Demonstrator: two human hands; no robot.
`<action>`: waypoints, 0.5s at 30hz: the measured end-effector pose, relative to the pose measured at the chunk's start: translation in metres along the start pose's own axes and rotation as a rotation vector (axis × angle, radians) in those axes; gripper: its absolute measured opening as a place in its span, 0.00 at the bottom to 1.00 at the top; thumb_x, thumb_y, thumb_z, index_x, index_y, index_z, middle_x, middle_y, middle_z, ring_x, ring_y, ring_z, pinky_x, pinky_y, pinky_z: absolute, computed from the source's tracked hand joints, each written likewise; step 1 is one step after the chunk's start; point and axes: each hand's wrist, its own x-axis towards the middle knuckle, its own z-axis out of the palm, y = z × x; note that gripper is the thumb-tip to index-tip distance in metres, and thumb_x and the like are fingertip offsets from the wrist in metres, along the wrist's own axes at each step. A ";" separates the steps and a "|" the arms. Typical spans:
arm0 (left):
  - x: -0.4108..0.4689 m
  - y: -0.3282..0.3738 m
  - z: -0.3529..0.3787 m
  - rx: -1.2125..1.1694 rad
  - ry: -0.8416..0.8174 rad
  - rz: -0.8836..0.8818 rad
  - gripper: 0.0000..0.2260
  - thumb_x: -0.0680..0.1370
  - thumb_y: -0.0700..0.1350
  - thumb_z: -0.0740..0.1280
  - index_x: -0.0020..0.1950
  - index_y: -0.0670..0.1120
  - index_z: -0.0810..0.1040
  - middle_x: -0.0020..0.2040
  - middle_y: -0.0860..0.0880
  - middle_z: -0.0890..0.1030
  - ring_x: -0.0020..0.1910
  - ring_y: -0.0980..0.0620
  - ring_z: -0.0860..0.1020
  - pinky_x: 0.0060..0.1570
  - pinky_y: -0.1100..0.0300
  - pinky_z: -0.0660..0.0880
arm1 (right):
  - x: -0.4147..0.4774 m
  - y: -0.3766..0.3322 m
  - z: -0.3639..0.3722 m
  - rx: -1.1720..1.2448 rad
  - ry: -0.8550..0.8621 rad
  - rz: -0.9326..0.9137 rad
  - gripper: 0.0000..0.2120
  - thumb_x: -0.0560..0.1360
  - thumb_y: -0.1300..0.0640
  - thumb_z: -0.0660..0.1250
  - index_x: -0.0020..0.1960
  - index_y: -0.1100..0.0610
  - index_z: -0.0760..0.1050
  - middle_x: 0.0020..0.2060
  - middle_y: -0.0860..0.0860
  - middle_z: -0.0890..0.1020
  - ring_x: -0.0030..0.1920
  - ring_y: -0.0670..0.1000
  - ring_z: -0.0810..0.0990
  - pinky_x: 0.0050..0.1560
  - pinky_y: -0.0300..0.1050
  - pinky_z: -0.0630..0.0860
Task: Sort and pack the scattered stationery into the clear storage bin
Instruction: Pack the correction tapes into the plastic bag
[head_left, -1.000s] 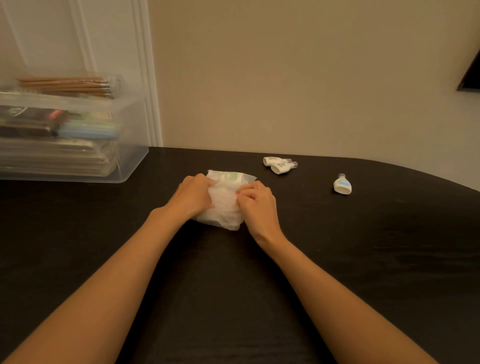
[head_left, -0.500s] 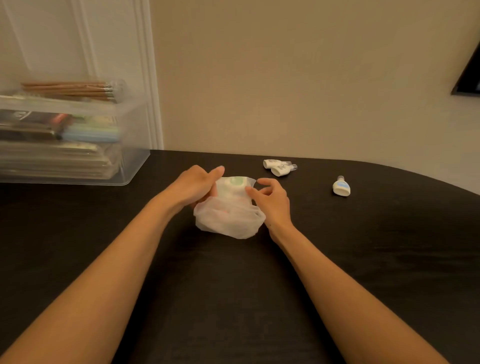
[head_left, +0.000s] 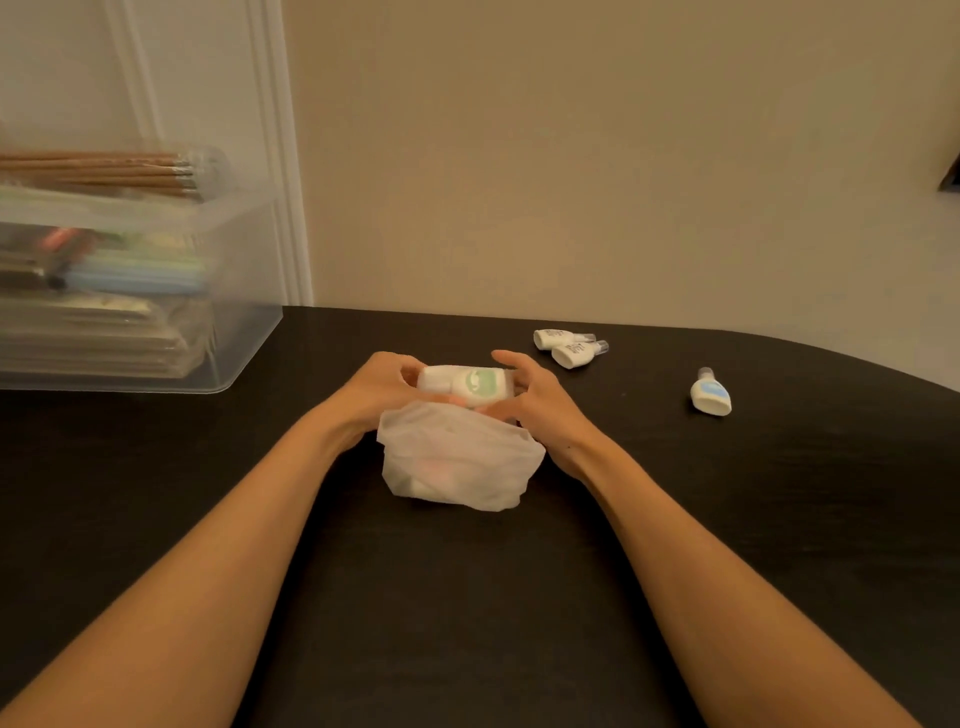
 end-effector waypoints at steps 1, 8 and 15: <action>0.000 -0.001 0.000 0.005 0.016 0.024 0.15 0.68 0.48 0.75 0.51 0.46 0.78 0.49 0.49 0.79 0.49 0.49 0.77 0.45 0.58 0.75 | -0.001 0.001 -0.001 0.011 0.006 -0.014 0.34 0.69 0.65 0.71 0.71 0.51 0.63 0.66 0.53 0.70 0.64 0.53 0.71 0.63 0.49 0.72; -0.006 -0.001 0.001 0.082 -0.008 0.251 0.21 0.72 0.44 0.72 0.64 0.48 0.74 0.58 0.51 0.73 0.58 0.52 0.72 0.55 0.61 0.70 | -0.004 0.003 0.001 -0.044 0.040 -0.097 0.20 0.70 0.54 0.73 0.60 0.53 0.74 0.56 0.49 0.78 0.57 0.49 0.77 0.57 0.48 0.76; -0.011 0.007 -0.008 0.259 -0.023 0.264 0.11 0.71 0.45 0.72 0.53 0.48 0.79 0.55 0.53 0.74 0.55 0.53 0.72 0.55 0.58 0.71 | -0.008 0.003 0.001 -0.095 0.062 -0.152 0.28 0.72 0.54 0.71 0.70 0.50 0.66 0.59 0.53 0.78 0.60 0.50 0.75 0.59 0.46 0.75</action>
